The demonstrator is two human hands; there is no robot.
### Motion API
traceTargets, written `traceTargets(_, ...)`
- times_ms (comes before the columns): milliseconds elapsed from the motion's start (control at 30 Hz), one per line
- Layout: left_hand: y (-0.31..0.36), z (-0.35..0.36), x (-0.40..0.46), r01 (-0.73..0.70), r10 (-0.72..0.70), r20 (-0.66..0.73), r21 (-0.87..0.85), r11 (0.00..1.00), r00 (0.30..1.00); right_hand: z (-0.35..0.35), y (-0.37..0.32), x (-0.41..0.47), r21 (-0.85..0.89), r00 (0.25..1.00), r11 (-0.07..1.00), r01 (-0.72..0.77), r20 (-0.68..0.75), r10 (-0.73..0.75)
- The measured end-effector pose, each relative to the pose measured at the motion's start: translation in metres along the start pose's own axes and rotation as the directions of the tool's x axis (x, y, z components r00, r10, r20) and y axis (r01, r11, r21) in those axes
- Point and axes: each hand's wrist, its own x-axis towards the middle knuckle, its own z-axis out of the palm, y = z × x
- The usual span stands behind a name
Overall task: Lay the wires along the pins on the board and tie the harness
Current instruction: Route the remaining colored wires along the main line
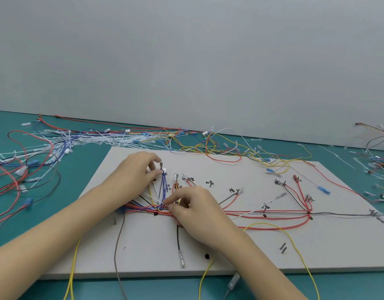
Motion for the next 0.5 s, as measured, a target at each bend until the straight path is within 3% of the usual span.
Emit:
traceTargets(367,0.001,0.004,0.022,0.068,-0.046,0.111,-0.204,0.977,0.993,-0.001,-0.008,-0.006,-0.107,0.993,0.991,0.081,-0.074,-0.089)
traceTargets(500,0.001,-0.001,0.027,0.265,-0.181,0.247,-0.368,0.891,0.952,-0.001,-0.01,-0.006,-0.097,0.993,0.991,0.088,-0.071,-0.095)
